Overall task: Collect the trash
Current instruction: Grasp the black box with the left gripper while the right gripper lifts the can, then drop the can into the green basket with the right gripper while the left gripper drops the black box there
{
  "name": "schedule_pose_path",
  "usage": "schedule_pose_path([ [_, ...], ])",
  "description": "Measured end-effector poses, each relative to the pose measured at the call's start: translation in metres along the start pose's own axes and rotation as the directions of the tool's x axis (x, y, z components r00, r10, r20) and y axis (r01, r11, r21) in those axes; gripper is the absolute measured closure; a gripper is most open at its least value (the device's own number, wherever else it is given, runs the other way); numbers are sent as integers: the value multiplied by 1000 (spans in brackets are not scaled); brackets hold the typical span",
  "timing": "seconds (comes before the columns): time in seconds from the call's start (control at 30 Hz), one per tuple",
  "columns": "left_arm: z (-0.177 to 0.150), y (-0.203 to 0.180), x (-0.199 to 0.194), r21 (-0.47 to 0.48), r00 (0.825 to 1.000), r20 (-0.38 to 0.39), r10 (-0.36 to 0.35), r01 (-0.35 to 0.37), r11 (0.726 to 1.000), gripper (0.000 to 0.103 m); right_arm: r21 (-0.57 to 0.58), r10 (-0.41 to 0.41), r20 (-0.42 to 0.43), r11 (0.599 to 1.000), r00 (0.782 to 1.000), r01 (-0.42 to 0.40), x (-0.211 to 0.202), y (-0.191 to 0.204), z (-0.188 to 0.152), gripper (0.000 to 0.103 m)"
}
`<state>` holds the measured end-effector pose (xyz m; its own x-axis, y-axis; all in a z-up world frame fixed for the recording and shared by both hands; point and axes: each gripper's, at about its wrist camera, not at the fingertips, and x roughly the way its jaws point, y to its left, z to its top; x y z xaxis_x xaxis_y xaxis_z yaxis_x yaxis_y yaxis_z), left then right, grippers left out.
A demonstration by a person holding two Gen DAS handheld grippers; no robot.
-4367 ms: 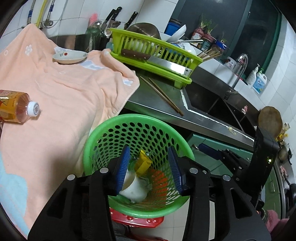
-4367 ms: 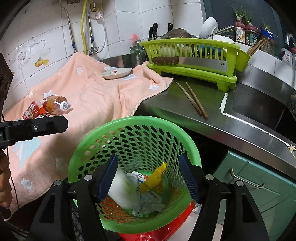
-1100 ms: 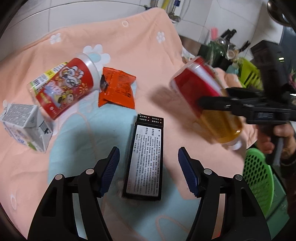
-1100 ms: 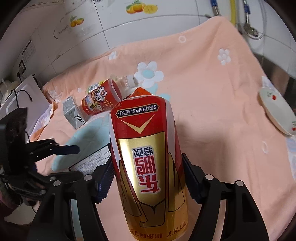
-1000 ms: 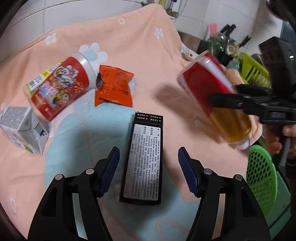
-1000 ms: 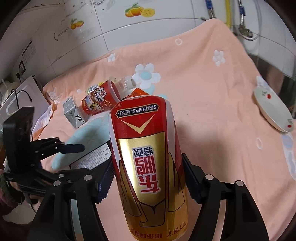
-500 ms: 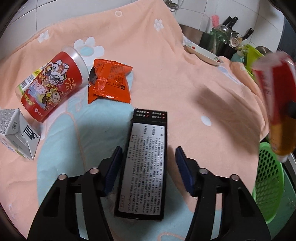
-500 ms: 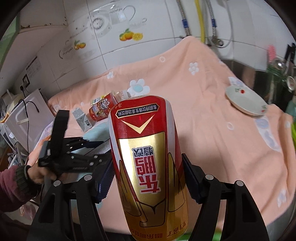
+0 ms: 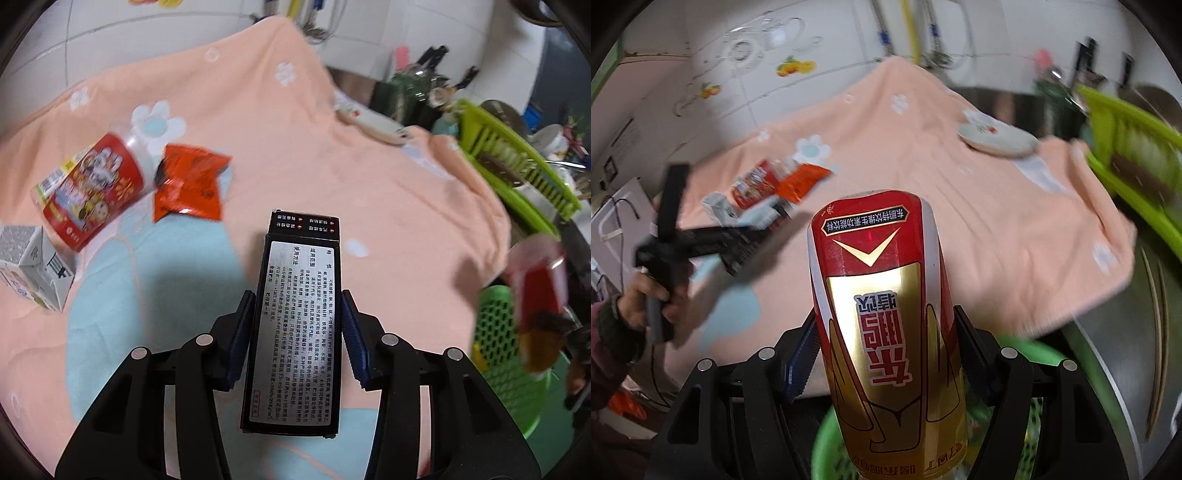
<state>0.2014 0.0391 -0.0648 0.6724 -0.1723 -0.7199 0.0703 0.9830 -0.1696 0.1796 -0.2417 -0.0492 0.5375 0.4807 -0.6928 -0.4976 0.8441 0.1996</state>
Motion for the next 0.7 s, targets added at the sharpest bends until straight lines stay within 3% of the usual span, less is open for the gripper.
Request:
schedule_pose_path([
  [0.2,-2,-45,-19,69,995,33,-97,94,993,58,109,-73,-58,991,996,79,-4,-27,-44,37],
  [0.33,-7,-81,-28,110,982,31,-187,182,977,58,133,-141,-92,979,986,152,-9,-35,-66,37],
  [0.47,-14,-116,-29,146,966,5,-258,255,956,58,163,-178,-76,969,981,188,-24,-43,-78,32],
  [0.7,-34,-163,-24,204,946,-51,-321,325,924,58,214,-216,-26,953,976,216,-60,-53,-93,32],
])
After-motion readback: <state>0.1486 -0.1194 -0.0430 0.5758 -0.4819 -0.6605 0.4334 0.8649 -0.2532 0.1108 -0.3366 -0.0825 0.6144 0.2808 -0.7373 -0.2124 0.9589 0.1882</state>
